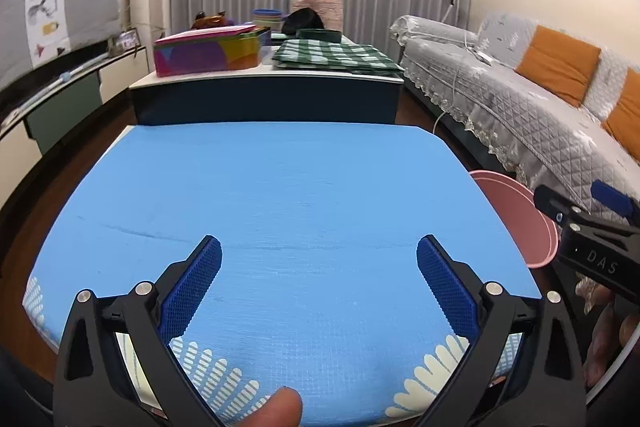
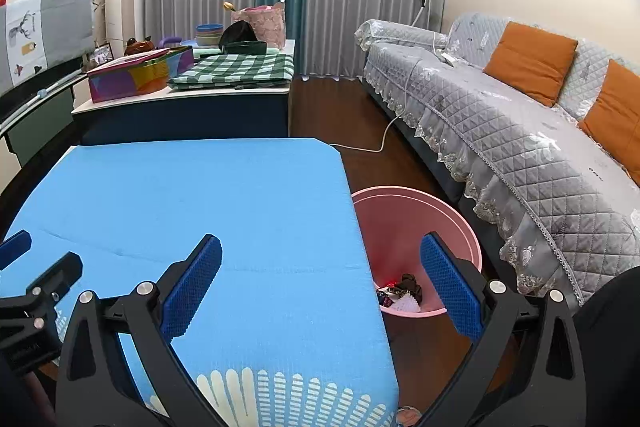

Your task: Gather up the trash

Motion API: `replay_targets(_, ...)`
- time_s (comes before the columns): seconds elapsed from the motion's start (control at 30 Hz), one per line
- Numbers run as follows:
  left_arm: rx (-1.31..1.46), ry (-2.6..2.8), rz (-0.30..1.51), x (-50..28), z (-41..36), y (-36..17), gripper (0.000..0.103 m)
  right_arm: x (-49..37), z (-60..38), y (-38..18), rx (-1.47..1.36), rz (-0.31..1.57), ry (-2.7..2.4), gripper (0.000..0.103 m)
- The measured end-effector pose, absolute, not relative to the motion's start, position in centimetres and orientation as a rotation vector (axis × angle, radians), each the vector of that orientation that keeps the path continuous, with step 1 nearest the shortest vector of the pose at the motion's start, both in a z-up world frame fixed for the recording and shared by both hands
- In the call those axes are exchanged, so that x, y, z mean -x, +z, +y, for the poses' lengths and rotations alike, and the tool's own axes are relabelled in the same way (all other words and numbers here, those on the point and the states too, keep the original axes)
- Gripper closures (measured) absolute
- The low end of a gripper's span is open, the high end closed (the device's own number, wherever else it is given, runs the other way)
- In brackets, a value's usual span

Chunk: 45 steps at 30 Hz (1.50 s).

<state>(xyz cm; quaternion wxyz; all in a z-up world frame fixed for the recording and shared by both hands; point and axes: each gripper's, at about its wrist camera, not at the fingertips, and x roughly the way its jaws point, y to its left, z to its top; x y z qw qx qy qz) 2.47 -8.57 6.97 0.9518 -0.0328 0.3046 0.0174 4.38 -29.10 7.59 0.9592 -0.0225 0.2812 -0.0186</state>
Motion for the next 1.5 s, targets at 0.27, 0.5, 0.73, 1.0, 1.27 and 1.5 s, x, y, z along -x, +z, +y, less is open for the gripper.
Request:
replay_targets(0.27, 0.048, 0.029, 0.617, -2.76, -9.23, 6.83, 0.008, -4.82, -28.86, 7.41, 0.040, 0.582, -0.034, 0.005)
replay_targets(0.5, 0.052, 0.028, 0.617, -2.61, -9.26, 6.72, 0.008, -4.75, -28.90, 7.51, 0.048, 0.576, -0.038, 0.005)
replay_targets(0.73, 0.054, 0.024, 0.624, -2.78, -9.27, 6.62, 0.008, -4.68, -28.98, 7.64, 0.050, 0.573, -0.041, 0.005)
replay_targets(1.0, 0.061, 0.031, 0.629, -2.73, -9.25, 6.62, 0.008, -4.66, -28.89, 7.63, 0.053, 0.572, -0.040, 0.005)
replay_targets(1.27, 0.068, 0.033, 0.633, -2.68, -9.24, 6.57, 0.008, -4.63, -28.87, 7.59, 0.054, 0.572, -0.040, 0.005)
replay_targets(1.5, 0.069, 0.034, 0.631, -2.61, -9.37, 6.62, 0.008, -4.63, -28.88, 7.59, 0.055, 0.571, -0.040, 0.005)
